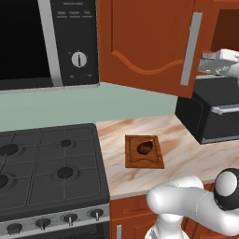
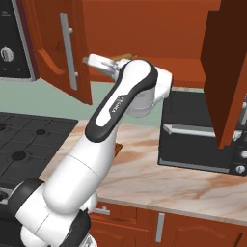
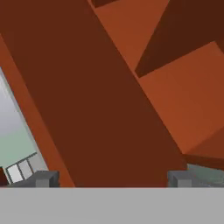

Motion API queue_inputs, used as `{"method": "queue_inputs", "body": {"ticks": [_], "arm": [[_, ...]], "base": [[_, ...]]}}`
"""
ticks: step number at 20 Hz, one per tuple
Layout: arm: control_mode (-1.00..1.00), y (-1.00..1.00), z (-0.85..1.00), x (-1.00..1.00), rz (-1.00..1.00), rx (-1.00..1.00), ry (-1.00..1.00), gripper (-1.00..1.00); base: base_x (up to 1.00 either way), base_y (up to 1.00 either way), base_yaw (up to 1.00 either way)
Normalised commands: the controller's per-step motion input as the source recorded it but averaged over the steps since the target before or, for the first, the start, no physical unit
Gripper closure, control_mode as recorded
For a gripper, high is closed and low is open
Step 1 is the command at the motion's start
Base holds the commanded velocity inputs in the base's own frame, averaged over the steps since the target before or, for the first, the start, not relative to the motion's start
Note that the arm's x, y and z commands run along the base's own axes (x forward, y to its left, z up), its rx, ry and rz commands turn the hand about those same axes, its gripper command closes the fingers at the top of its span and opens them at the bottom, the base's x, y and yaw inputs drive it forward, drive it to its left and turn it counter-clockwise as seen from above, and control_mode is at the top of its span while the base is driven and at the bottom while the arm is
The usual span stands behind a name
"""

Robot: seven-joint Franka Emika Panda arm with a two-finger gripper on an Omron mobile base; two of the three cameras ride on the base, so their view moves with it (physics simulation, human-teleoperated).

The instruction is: Open the cabinet, retrieve the rolling pin, and place it next to the meat on the cutting board to prepare for tenderizing.

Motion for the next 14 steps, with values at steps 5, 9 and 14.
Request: {"method": "queue_inputs", "body": {"ticks": [5, 9, 14], "arm": [[-1.0, 0.52, 0.0, -0.52, 0.17, 0.0, 0.0, -1.0], [-1.0, 0.56, 0.0, -0.54, 0.15, 0.0, 0.0, -1.0], [-1.0, 0.62, -0.05, -0.54, 0.12, 0.0, 0.0, -1.0]], "base": [[0.0, 0.0, 0.0], [0.0, 0.0, 0.0], [0.0, 0.0, 0.0]]}}
